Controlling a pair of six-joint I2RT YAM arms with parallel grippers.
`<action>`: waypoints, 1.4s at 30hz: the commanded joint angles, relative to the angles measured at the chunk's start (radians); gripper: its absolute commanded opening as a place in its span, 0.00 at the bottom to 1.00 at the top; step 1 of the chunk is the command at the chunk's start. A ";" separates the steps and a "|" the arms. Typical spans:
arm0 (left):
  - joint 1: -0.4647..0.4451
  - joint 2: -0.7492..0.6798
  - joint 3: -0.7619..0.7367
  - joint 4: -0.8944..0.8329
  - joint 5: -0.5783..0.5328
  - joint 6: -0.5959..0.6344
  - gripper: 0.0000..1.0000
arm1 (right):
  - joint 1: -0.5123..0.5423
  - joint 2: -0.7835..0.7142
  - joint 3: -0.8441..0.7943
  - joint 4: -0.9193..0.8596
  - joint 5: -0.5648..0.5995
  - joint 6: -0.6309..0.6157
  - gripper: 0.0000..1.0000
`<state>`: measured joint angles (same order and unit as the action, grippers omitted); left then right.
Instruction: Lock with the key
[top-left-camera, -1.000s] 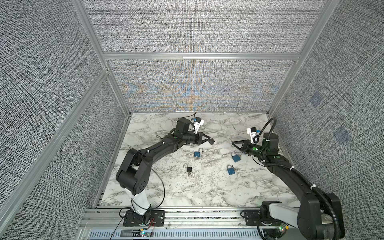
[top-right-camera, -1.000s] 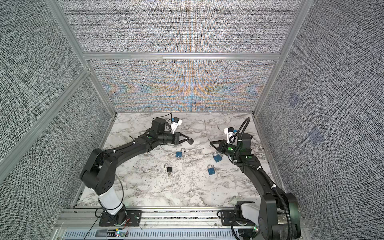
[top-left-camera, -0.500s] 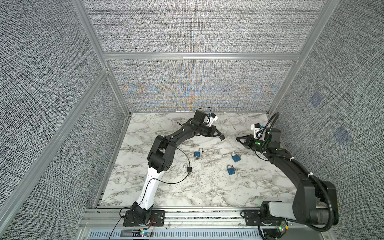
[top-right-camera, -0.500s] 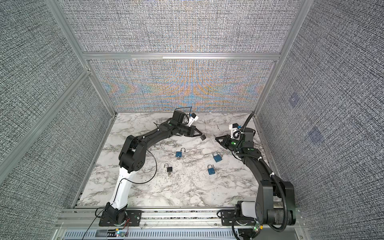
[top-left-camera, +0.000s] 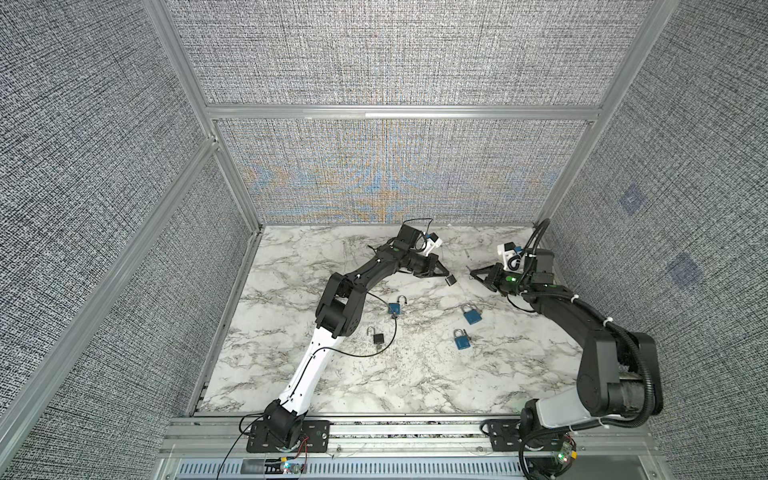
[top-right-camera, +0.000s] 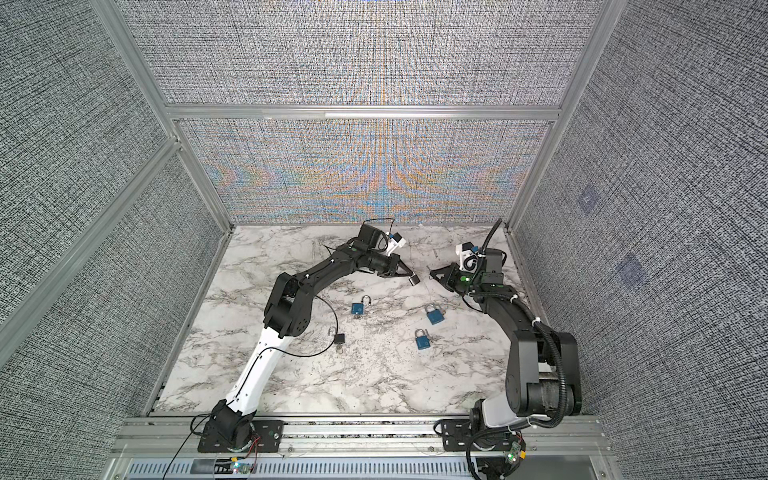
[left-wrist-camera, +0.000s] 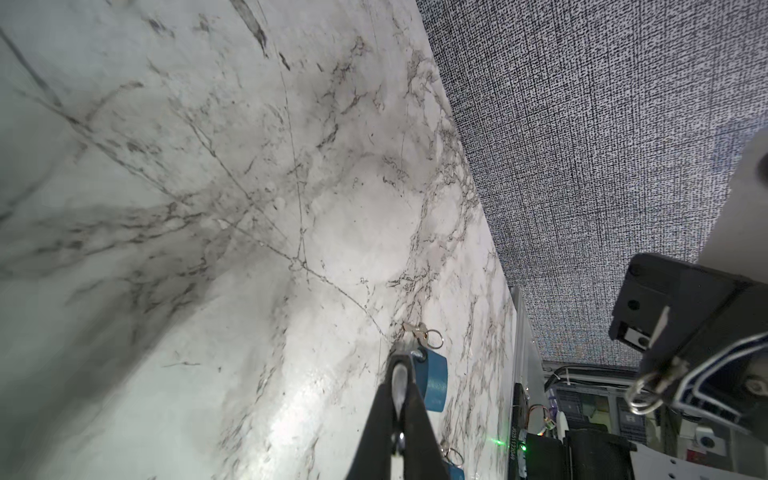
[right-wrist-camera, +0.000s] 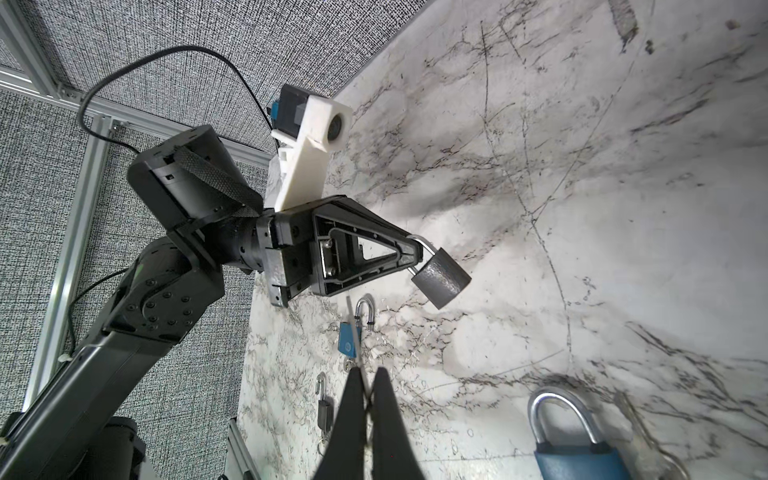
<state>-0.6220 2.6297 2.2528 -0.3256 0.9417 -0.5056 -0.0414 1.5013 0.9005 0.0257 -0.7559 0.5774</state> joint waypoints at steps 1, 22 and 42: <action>0.001 0.015 0.005 0.020 0.032 -0.029 0.00 | 0.000 0.003 0.002 0.014 -0.016 -0.004 0.00; -0.012 0.060 -0.016 0.020 0.031 -0.065 0.06 | 0.003 0.028 -0.003 0.025 -0.023 0.009 0.00; 0.040 -0.014 -0.109 0.091 -0.089 -0.103 0.26 | 0.040 0.075 0.080 -0.089 0.104 -0.060 0.00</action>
<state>-0.5919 2.6419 2.1624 -0.2890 0.8707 -0.5976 -0.0097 1.5646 0.9642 -0.0193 -0.7040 0.5488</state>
